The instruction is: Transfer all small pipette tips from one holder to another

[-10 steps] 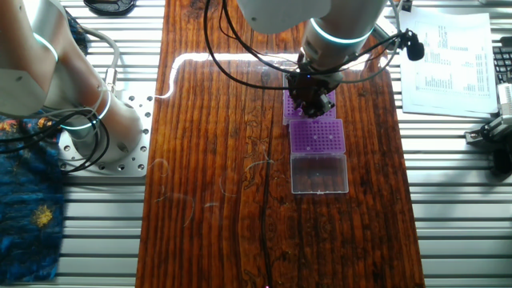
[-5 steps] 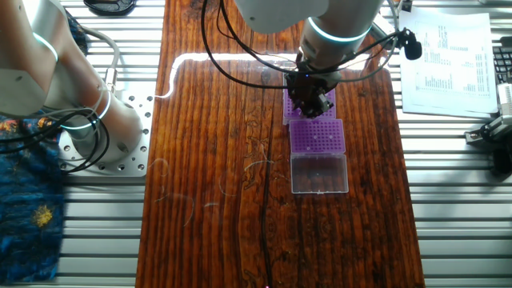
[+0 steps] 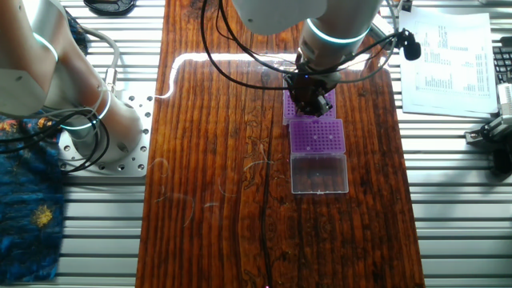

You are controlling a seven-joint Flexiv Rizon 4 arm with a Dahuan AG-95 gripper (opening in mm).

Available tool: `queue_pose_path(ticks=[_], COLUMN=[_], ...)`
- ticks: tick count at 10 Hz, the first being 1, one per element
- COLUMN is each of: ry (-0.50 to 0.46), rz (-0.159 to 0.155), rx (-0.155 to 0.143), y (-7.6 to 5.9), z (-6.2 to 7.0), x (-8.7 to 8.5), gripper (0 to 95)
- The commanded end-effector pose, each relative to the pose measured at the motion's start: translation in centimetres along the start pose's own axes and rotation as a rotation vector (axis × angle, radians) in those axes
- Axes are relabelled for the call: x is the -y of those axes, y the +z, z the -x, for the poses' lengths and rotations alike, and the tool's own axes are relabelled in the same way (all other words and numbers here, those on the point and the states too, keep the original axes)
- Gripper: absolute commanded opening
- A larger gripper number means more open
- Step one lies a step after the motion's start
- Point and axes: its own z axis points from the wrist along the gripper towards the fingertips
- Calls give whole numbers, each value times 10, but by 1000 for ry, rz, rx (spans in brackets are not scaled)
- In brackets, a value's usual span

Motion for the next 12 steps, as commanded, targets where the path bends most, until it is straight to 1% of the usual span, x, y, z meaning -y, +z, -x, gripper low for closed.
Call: queue_pose_path(ticks=[1,2,3,4,5,7,9,10,12], ry=[-13,-55,-112,-167,-248,-369,-499,-569,-726], rz=[7,11,12,11,7,-14,-30,-32,-27], rx=[5,8,9,9,13,26,16,13,20], y=[-3,-6,-9,-11,-11,-11,-10,-10,-10], z=[0,0,0,0,0,0,3,3,4], x=[0,0,0,0,-1,-3,-6,-6,-6], gripper=[0,0,190,190,190,190,190,0,0])
